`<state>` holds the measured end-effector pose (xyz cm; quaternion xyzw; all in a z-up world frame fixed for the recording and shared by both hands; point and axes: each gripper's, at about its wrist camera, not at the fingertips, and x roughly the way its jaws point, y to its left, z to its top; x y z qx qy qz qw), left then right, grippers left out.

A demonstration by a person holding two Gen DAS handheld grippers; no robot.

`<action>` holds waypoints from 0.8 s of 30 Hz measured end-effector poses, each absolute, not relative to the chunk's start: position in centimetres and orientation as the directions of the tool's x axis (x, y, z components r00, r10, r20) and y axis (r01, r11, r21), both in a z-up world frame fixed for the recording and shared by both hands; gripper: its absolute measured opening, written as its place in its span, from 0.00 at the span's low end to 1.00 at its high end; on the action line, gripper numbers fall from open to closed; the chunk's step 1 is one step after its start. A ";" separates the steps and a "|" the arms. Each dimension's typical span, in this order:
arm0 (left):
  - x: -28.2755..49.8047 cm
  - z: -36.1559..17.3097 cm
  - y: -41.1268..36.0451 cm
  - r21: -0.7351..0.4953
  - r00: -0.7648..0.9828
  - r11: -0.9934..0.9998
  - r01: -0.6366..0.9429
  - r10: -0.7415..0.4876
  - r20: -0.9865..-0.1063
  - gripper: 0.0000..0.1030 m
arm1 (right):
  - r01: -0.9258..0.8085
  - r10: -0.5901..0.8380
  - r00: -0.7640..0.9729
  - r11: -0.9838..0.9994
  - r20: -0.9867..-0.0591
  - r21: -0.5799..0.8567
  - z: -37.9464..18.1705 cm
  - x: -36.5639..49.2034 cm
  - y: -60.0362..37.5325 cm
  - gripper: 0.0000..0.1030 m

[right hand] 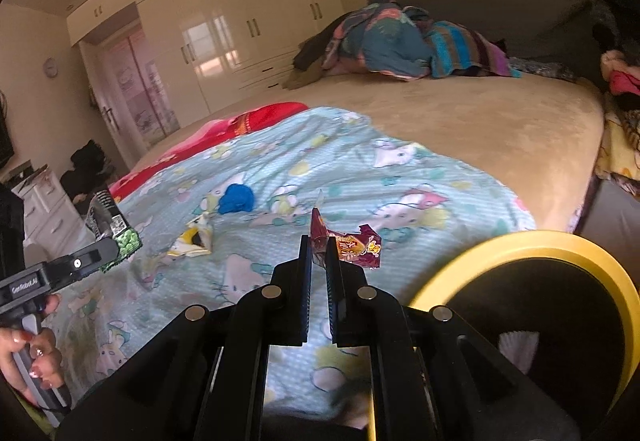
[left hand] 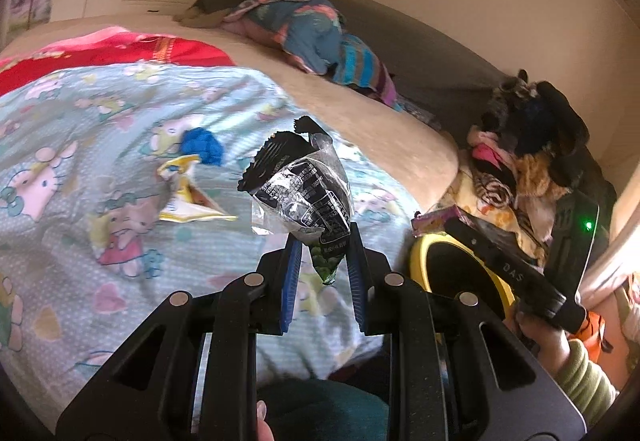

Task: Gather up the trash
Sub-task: 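Lift and carry both wrappers over the yellow bin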

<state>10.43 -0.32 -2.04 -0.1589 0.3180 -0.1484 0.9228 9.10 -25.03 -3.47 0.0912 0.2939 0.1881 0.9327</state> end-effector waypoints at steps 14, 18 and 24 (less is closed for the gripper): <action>9.2 -1.3 -5.9 -0.345 0.709 0.886 0.309 -0.457 -0.537 0.16 | -0.182 0.320 0.809 0.934 -0.492 0.308 -2.6 7.8 -30.7 0.07; 9.0 -1.3 -7.5 -0.331 0.693 0.878 0.347 -0.478 -0.540 0.16 | -0.148 0.298 0.816 0.936 -0.495 0.319 -2.7 7.5 -32.2 0.07; 8.6 -1.3 -9.5 -0.317 0.671 0.866 0.388 -0.501 -0.547 0.16 | -0.104 0.272 0.817 0.937 -0.508 0.334 -3.0 7.1 -34.6 0.07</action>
